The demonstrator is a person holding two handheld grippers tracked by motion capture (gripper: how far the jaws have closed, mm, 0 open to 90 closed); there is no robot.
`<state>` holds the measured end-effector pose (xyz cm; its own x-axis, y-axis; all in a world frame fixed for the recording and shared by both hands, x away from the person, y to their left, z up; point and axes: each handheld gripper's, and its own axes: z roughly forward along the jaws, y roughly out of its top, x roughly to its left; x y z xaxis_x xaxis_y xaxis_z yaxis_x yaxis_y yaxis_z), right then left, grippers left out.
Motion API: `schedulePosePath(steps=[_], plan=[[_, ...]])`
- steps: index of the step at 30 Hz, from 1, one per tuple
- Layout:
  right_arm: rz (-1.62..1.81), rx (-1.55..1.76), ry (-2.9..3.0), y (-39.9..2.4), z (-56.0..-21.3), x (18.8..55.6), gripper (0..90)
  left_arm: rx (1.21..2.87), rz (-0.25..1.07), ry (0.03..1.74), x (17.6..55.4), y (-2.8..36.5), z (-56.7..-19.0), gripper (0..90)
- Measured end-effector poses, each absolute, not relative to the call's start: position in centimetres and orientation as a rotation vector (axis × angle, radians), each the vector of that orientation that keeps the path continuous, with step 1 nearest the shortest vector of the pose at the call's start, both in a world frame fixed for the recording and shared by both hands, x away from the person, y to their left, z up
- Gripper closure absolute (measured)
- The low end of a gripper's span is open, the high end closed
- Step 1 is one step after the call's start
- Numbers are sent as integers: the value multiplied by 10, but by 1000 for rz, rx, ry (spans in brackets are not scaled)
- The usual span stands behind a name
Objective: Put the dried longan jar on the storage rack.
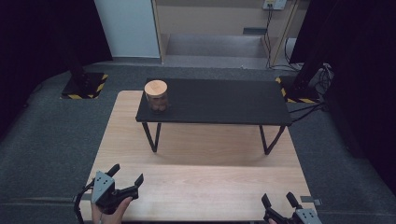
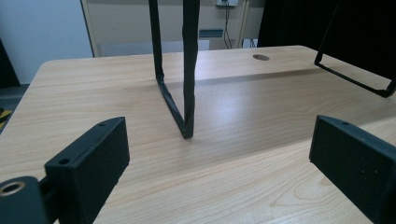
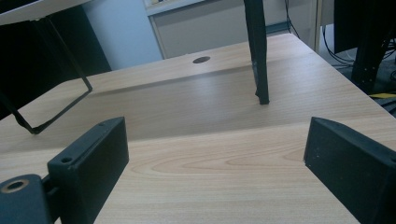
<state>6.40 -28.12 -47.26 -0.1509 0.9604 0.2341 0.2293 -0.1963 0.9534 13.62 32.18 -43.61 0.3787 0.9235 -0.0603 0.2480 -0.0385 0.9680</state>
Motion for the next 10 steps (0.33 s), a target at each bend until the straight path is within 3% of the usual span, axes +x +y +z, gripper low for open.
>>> schedulePosePath(steps=[10], plan=[[1407, 1441, 1387, -281, -472, 60, 65, 1548, 770, 1070, 135, 324, -433, 34]])
